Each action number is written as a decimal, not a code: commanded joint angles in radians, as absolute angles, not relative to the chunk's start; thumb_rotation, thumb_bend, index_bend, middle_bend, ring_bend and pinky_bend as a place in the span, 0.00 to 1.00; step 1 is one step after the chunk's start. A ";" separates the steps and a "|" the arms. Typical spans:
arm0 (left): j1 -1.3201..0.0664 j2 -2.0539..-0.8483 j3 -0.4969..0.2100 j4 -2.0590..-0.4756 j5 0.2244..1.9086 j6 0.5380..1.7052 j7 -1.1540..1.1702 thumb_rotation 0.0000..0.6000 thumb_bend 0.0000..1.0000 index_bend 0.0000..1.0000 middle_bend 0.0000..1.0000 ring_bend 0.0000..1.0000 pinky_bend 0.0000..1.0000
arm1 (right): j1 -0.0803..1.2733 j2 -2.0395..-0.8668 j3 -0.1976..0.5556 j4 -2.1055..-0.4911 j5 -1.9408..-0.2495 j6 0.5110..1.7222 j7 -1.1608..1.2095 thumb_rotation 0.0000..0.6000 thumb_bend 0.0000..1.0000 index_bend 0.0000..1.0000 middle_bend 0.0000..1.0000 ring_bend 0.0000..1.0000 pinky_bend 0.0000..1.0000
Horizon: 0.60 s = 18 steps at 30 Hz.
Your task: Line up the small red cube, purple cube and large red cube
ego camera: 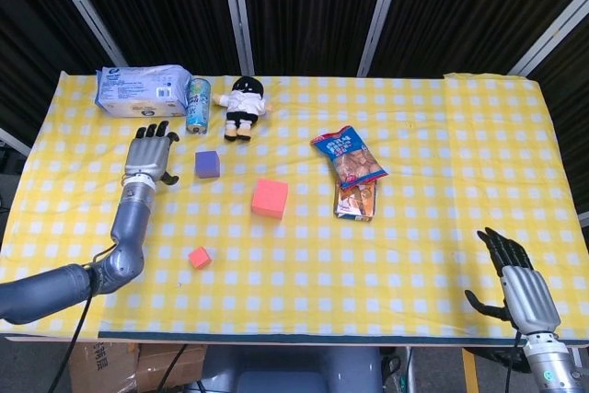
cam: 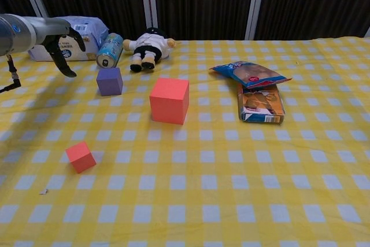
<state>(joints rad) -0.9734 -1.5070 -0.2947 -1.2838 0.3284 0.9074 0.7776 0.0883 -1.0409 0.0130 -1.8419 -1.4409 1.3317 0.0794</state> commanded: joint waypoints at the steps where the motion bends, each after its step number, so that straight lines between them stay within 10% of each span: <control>1: -1.007 -1.547 -0.291 -1.235 0.300 0.888 0.800 1.00 0.26 0.21 0.00 0.00 0.00 | 0.088 -1.039 0.012 -1.843 -1.442 1.331 0.084 1.00 0.34 0.00 0.00 0.00 0.00; 18: -1.098 -1.689 -0.285 -1.027 0.205 0.809 0.852 1.00 0.29 0.22 0.00 0.00 0.00 | 0.084 -1.027 0.012 -1.844 -1.438 1.332 0.118 1.00 0.34 0.00 0.00 0.00 0.00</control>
<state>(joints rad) -1.0895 -1.6777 -0.2852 -1.0407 0.2089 0.8181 0.8487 0.0844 -1.0266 0.0115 -1.8441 -1.4382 1.3323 0.1178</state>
